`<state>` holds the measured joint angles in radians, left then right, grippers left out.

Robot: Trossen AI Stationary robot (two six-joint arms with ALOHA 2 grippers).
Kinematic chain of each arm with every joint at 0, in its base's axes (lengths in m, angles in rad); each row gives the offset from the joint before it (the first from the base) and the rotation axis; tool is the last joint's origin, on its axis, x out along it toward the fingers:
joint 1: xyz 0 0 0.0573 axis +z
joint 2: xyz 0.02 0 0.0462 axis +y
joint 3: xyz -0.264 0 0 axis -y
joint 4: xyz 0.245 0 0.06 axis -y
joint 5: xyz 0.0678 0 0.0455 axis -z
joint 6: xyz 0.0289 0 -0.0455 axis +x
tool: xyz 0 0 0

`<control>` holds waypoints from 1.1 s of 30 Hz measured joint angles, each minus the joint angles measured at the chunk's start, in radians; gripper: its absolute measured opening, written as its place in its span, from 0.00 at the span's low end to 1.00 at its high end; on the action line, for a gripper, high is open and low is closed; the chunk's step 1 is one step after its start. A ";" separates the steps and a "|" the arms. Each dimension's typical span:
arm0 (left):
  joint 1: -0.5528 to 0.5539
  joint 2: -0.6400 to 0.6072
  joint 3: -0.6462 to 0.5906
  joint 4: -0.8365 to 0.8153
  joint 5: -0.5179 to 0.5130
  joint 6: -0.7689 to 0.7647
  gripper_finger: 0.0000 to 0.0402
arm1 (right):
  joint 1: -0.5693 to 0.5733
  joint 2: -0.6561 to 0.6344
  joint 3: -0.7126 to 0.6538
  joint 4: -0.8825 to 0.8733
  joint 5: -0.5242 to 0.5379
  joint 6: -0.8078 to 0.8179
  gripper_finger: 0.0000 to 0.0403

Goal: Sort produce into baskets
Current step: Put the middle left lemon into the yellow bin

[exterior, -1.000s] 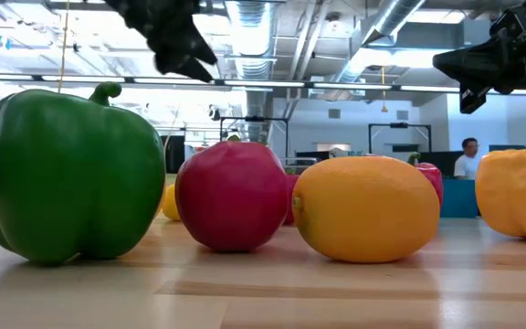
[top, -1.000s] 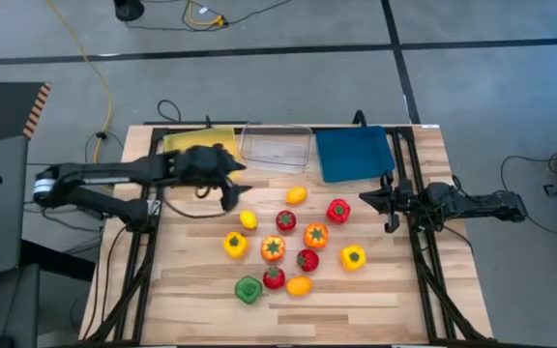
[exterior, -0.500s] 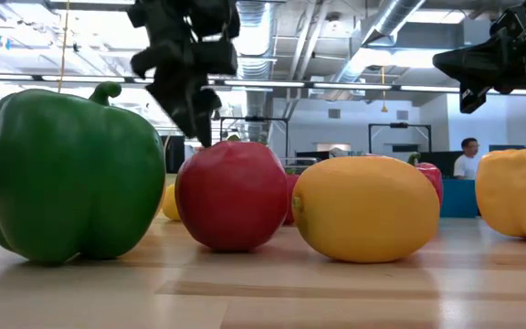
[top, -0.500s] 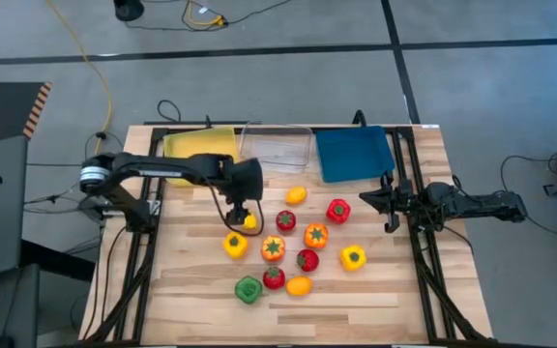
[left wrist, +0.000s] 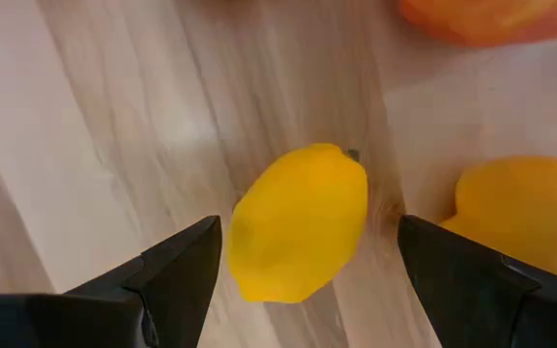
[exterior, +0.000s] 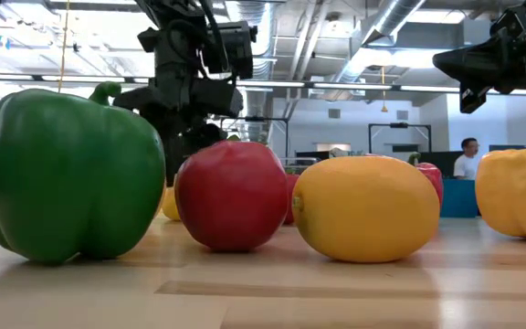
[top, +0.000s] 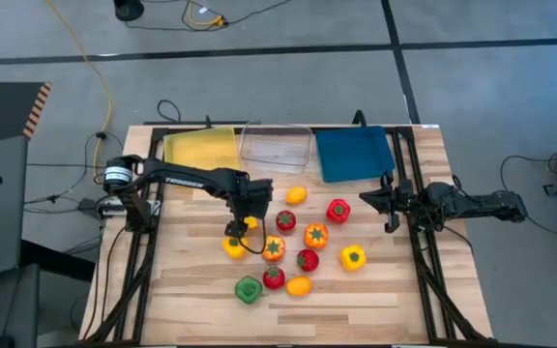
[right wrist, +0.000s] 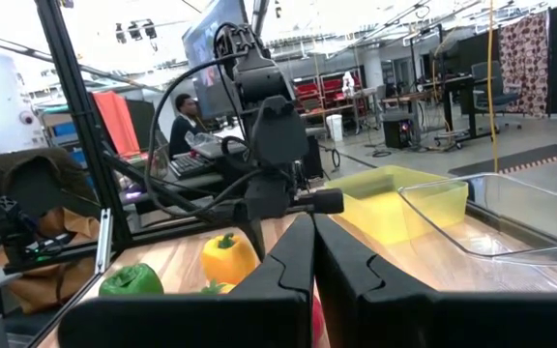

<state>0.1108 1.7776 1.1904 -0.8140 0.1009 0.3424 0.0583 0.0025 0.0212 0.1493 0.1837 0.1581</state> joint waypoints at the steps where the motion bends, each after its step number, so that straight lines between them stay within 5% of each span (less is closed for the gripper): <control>1: 0.000 0.005 0.000 0.005 -0.008 0.005 0.75 | 0.000 0.000 0.000 0.000 0.000 0.000 0.09; 10: 0.000 0.008 0.000 0.020 -0.018 0.013 0.74 | 0.000 0.000 0.000 0.000 0.000 0.000 0.09; 33: 0.000 0.050 0.050 -0.058 -0.084 -0.006 0.48 | 0.000 0.000 0.000 0.002 0.000 0.000 0.09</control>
<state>0.1112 1.8278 1.2408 -0.8725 0.0169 0.3359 0.0586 0.0029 0.0212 0.1516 0.1837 0.1581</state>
